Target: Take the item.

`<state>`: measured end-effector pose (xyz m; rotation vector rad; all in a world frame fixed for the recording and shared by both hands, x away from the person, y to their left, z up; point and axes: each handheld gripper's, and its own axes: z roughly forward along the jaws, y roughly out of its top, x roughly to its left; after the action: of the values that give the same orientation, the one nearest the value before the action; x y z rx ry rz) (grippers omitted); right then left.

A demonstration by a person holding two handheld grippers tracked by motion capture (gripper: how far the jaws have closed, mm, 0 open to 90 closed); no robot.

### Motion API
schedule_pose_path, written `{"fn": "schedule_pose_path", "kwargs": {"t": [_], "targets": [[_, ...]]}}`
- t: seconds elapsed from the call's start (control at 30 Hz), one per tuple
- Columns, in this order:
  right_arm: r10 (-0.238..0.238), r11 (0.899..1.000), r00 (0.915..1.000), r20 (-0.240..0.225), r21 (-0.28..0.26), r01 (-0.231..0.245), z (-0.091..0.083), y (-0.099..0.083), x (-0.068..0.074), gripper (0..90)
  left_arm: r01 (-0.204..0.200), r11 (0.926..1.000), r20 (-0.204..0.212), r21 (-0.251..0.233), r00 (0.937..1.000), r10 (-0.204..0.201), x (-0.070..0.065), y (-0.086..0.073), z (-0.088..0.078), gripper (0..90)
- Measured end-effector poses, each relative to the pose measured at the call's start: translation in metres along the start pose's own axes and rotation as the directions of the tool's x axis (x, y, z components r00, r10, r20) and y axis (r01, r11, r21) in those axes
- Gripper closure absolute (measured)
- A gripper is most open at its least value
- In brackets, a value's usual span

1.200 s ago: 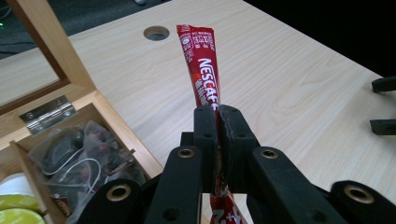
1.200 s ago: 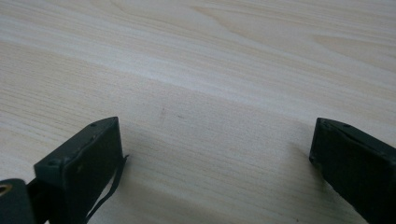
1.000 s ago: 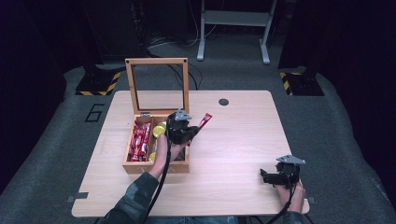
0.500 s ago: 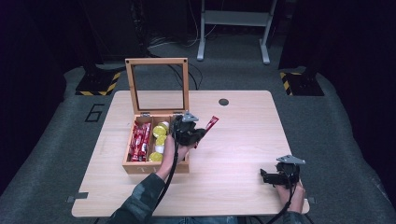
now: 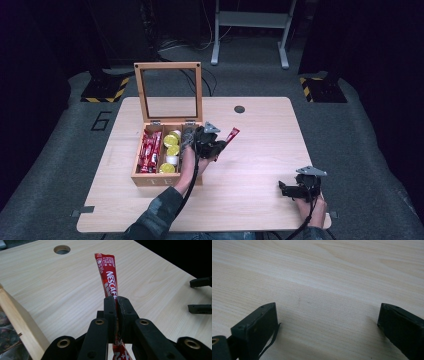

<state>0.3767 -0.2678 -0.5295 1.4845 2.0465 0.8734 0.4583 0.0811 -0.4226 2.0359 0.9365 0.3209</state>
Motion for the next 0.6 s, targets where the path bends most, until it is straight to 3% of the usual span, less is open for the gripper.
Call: {"fn": "schedule_pose_path", "kwargs": {"t": [0.6], "targets": [[0.003,1.000,1.0000,-0.001,0.001,-0.003,0.000,0.000,0.000,2.5,0.017,0.9994,0.020,0.029,0.9996,-0.017,-0.020,-0.009,0.025,85.7]]}}
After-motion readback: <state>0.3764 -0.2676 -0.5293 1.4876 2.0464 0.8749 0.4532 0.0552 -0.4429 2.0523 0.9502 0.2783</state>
